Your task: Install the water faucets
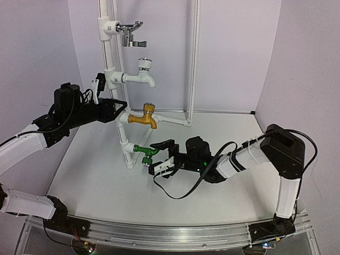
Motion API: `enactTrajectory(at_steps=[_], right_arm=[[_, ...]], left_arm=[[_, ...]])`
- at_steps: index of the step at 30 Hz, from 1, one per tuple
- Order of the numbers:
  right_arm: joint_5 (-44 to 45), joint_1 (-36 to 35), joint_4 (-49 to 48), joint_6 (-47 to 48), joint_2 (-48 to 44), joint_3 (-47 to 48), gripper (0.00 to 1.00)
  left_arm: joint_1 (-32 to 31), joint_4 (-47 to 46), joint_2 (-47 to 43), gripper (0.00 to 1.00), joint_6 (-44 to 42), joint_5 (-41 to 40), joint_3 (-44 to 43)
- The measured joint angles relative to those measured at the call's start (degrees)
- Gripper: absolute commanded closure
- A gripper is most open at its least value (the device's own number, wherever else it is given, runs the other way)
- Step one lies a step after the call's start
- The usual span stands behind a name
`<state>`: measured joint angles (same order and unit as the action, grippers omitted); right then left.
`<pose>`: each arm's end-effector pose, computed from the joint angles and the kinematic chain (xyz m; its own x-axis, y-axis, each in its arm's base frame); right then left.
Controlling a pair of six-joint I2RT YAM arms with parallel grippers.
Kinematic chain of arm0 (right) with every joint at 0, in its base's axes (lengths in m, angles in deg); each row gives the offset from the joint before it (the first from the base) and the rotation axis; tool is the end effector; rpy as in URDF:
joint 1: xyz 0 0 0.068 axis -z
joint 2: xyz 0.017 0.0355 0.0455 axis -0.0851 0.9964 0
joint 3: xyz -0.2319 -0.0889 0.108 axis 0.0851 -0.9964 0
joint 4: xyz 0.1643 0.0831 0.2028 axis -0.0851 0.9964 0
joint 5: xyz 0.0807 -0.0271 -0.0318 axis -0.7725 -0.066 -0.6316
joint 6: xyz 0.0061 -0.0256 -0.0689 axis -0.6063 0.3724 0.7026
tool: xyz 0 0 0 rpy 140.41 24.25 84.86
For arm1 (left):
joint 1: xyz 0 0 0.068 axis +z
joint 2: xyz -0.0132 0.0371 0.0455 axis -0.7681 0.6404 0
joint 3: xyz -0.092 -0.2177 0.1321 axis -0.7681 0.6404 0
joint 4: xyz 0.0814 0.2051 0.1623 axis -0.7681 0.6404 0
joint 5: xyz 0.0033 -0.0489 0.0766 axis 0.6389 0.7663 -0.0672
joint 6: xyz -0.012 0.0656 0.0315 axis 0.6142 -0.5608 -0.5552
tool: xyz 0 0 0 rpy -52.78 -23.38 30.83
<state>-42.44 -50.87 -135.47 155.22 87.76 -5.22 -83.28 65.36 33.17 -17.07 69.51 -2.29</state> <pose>0.2343 0.3771 0.1558 0.8902 -0.3142 -0.3299 -0.3565 -0.0297 -0.9338 0.2422 -0.1747 0.3560 -0.3407 -0.0993 -0.9349 0.6527 0.6908 -0.3112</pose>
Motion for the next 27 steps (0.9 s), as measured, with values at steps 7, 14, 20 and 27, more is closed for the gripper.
enactTrajectory(at_steps=[7,14,20,27], right_arm=[[3.6,-1.4,-3.6,2.5,4.0,2.5,0.35],[3.2,-1.5,-4.0,-5.0,4.0,2.6,0.5],[1.9,-1.3,-5.2,-21.0,4.0,2.6,0.61],[-4.4,1.7,-7.2,-50.8,4.6,3.4,0.9]], left_arm=[[0.0,0.0,0.0,1.0,0.0,0.0,0.0],[0.0,0.0,0.0,1.0,0.0,0.0,0.0],[0.0,0.0,0.0,1.0,0.0,0.0,0.0],[0.0,0.1,-0.1,1.0,0.0,0.0,0.0]])
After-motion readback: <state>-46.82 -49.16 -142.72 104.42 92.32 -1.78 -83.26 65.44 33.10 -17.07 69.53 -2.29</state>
